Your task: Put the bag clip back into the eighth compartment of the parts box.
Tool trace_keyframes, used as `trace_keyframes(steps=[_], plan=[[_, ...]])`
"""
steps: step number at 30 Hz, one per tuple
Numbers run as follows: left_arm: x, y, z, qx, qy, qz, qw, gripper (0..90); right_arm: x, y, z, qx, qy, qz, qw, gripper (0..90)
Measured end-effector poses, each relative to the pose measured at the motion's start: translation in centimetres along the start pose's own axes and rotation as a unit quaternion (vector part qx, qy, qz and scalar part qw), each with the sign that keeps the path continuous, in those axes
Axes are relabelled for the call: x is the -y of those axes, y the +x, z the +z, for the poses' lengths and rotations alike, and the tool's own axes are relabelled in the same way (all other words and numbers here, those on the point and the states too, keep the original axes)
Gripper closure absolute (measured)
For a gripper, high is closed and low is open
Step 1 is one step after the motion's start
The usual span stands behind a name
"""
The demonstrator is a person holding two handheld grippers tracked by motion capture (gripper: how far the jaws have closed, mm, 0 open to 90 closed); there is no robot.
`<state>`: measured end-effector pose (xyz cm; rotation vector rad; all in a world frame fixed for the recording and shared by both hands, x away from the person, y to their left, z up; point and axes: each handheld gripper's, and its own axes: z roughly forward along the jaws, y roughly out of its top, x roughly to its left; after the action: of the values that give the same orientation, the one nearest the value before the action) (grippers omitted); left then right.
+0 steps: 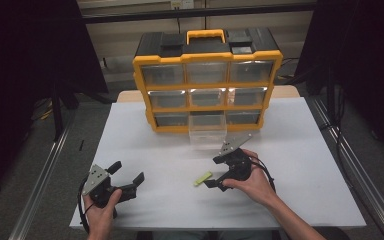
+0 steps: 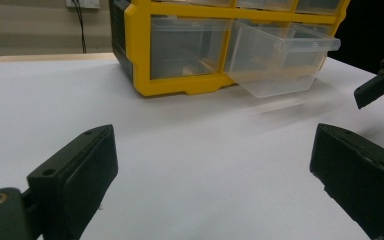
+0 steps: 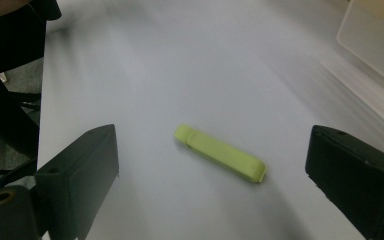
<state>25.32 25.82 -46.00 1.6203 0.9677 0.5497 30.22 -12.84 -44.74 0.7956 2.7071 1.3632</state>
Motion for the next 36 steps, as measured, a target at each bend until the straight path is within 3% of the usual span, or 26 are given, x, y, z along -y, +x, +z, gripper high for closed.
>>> trace_keyframes(steps=[8, 12, 17, 28, 31, 32, 36], plan=[[0.0, 0.0, 0.0, -0.001, -0.001, -0.002, 1.0, 5.2, -0.6, -0.2, 0.8, -0.01, 0.018, -0.008, 0.9998, 6.6], [0.0, 0.0, 0.0, 0.001, 0.001, 0.002, 1.0, 5.2, -0.9, -0.2, 1.4, -0.011, 0.05, -0.018, 0.9985, 8.1], [0.0, 0.0, 0.0, 0.003, -0.002, -0.001, 1.0, 5.3, -1.6, -0.5, 1.7, -0.02, 0.065, -0.034, 0.9971, 10.1], [0.0, 0.0, 0.0, 0.0, 0.002, 0.003, 1.0, 5.6, -3.0, -0.7, 2.6, -0.04, 0.121, -0.061, 0.9899, 15.4], [0.0, 0.0, 0.0, -0.003, 0.0, -0.001, 1.0, 5.6, -3.2, -0.7, 2.9, -0.041, 0.15, -0.069, 0.9855, 20.6], [0.0, 0.0, 0.0, -0.003, 0.0, -0.001, 1.0, 5.6, -3.3, -0.8, 3.0, -0.04, 0.147, -0.079, 0.9851, 20.7], [0.0, 0.0, 0.0, -0.002, 0.001, 0.0, 1.0, 5.6, -3.8, -1.3, 3.0, -0.045, 0.161, -0.08, 0.9827, 20.4]])
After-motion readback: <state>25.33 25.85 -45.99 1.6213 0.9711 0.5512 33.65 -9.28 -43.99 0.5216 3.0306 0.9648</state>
